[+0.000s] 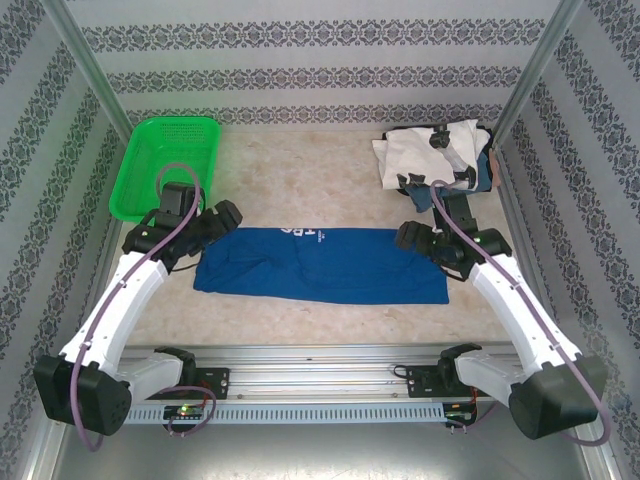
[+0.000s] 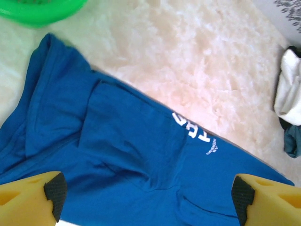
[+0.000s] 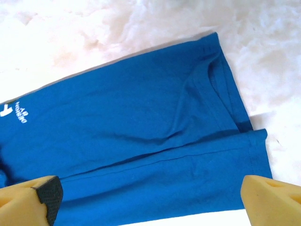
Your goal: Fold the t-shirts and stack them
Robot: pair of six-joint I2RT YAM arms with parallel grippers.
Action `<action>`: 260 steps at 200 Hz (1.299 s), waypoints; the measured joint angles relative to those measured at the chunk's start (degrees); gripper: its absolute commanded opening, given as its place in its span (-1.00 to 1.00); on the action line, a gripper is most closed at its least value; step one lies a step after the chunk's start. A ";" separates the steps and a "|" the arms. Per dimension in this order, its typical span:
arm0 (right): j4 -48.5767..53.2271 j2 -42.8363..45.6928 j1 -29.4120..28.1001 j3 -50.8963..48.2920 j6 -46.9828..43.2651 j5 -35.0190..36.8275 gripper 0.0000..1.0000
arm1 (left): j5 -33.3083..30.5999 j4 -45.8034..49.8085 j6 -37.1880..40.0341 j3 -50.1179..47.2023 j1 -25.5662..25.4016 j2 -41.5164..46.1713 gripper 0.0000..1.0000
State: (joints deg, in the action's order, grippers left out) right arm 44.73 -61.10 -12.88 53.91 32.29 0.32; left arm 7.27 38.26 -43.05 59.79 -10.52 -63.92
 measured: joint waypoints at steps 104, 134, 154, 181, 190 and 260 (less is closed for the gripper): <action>-9.01 -20.74 1.11 -3.85 7.32 -7.39 -0.52 | 2.27 -7.30 -5.60 -7.93 -0.04 -15.67 -0.01; -8.24 -27.82 0.17 -3.82 11.56 -3.08 -0.54 | 0.66 -9.49 -6.97 -7.98 -0.04 -25.86 -0.04; -6.93 -28.39 -1.49 -3.87 14.16 -0.15 -0.41 | -0.15 -9.14 -6.97 -4.39 -0.04 -33.35 -0.07; -5.73 -28.15 -4.26 -4.55 17.25 2.10 -0.39 | -0.50 -10.91 -6.71 4.35 -0.04 -40.65 -0.07; -5.40 -28.09 -5.51 -4.90 18.27 2.36 -0.39 | -0.70 -11.26 -6.34 7.65 -0.04 -43.15 -0.07; -7.76 -25.77 -16.83 -9.27 30.88 0.90 -0.37 | 0.31 -11.80 -1.18 37.20 -0.74 -64.15 -0.06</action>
State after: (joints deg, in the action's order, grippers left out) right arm 36.97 -86.87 -29.71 44.64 63.18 1.21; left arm 7.57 26.46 -44.23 96.99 -11.27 -128.07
